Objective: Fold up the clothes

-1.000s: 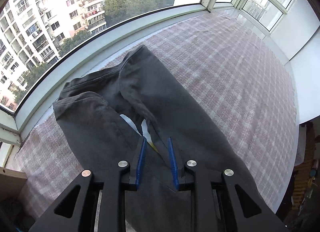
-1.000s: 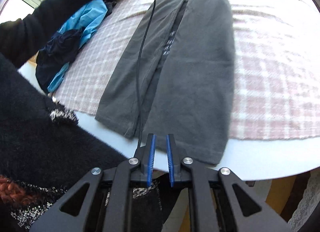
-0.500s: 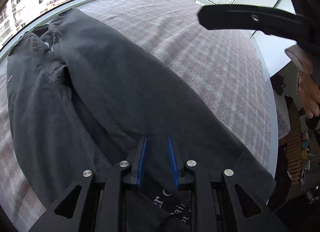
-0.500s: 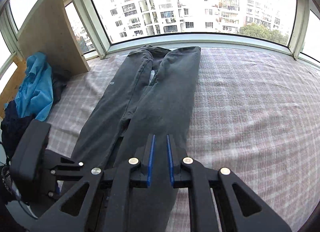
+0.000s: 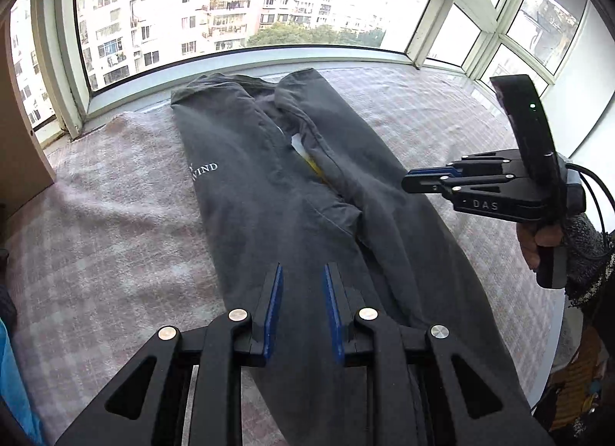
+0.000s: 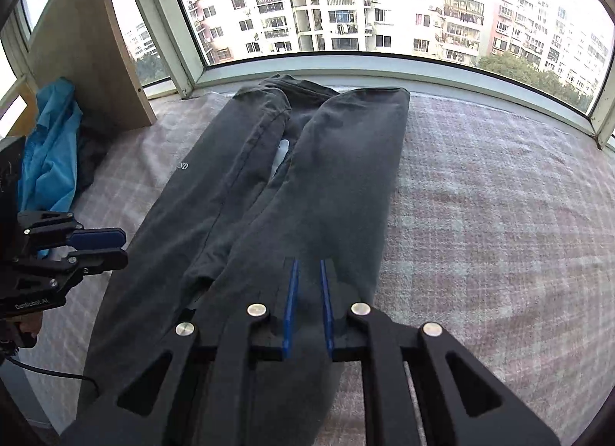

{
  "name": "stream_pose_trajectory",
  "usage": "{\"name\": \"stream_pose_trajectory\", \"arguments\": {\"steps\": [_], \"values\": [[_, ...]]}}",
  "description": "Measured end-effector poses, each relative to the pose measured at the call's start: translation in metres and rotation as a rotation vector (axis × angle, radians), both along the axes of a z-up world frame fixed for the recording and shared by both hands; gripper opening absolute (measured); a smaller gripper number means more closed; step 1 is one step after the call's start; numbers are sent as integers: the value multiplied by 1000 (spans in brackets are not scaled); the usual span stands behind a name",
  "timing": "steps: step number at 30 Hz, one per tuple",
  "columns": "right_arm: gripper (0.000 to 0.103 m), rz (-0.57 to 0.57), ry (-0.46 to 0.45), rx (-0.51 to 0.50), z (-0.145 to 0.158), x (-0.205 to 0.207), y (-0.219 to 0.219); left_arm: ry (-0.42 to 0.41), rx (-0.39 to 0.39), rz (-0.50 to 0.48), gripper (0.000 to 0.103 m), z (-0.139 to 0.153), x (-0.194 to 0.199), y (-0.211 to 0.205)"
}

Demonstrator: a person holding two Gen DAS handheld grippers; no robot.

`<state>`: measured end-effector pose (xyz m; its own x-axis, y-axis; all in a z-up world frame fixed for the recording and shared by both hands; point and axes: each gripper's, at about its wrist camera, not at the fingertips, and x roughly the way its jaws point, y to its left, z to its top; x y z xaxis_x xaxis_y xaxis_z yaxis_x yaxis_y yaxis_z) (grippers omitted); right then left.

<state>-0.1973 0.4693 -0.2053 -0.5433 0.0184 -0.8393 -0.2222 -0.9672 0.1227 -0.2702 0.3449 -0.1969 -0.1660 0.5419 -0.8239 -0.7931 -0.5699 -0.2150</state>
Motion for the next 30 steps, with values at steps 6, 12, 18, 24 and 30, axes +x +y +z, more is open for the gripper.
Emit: {"name": "stream_pose_trajectory", "arguments": {"steps": [6, 12, 18, 24, 30], "values": [[9, -23, -144, 3, -38, -30, 31, -29, -42, -7, 20, -23, -18, 19], [12, -3, -43, -47, -6, -28, 47, -52, -36, -103, 20, -31, -19, 42], [12, 49, -62, -3, -17, -98, 53, -9, 35, -53, 23, -9, -71, 37], [12, 68, -52, 26, -14, -144, 49, 55, -34, 47, 23, -20, -156, 47], [38, 139, -32, -10, -16, -201, 20, 13, -13, 60, 23, -25, -218, 55]]}}
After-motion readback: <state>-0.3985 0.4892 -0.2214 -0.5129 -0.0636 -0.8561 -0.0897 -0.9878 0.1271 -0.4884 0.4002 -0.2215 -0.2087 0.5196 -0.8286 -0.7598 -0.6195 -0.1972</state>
